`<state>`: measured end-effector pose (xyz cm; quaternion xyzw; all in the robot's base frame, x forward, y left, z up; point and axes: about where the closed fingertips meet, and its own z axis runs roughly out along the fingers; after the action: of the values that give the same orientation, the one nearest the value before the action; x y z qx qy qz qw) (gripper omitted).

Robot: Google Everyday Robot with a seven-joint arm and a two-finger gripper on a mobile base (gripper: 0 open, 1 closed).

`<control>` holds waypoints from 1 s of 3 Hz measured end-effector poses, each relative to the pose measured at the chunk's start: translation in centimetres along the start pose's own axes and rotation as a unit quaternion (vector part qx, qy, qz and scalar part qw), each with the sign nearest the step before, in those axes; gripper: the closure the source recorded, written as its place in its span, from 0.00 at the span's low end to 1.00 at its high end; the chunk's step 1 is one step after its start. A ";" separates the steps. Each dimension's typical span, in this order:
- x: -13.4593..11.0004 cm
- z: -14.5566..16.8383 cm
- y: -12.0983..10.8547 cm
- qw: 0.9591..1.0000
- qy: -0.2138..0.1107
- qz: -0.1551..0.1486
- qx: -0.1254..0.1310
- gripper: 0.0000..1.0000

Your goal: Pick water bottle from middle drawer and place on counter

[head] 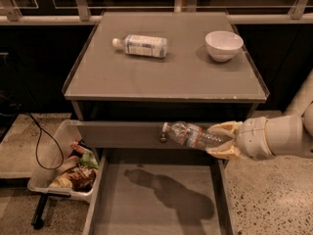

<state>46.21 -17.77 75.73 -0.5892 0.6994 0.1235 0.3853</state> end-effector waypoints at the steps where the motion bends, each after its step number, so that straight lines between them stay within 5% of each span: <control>1: 0.0 0.0 0.0 1.000 0.000 0.000 0.000 1.00; 2: -3.0 -2.2 -1.6 0.999 0.008 -0.042 0.022 1.00; 3: -9.4 -7.3 -5.4 0.992 0.016 -0.103 0.070 1.00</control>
Offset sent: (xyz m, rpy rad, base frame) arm 0.0167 0.0055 0.1020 -0.1241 -0.2028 0.0493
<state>48.34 -17.01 88.61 -0.6313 0.6482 0.0248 0.4251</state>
